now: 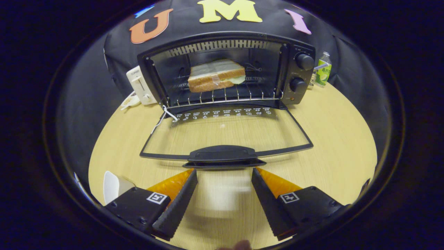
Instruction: Open the toaster oven, put the food inside, and close the toaster oven door.
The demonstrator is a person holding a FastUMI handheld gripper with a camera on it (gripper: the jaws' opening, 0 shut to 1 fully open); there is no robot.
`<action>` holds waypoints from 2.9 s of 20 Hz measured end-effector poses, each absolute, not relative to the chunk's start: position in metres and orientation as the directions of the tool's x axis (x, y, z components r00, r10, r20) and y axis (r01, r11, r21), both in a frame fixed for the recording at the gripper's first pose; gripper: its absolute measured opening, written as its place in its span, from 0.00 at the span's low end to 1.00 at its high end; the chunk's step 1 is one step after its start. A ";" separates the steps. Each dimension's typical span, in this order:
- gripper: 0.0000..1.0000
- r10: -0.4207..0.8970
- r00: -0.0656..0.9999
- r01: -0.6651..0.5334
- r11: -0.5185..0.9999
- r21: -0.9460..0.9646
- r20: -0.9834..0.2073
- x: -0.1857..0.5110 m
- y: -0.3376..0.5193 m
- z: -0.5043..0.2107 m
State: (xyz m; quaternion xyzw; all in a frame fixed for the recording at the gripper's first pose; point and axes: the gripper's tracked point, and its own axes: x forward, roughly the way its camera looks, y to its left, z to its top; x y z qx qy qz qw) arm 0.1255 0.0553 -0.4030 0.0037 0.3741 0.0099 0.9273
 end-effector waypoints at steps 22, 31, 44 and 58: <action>1.00 0.052 0.974 -0.052 0.999 0.005 -0.219 0.124 0.059 -0.097; 1.00 0.082 0.994 -0.083 0.997 -0.006 -0.070 0.034 0.059 0.010; 1.00 0.082 0.996 -0.082 0.997 0.001 -0.038 0.004 0.059 0.012; 1.00 0.074 0.997 -0.074 0.997 -0.003 -0.020 0.014 0.056 0.012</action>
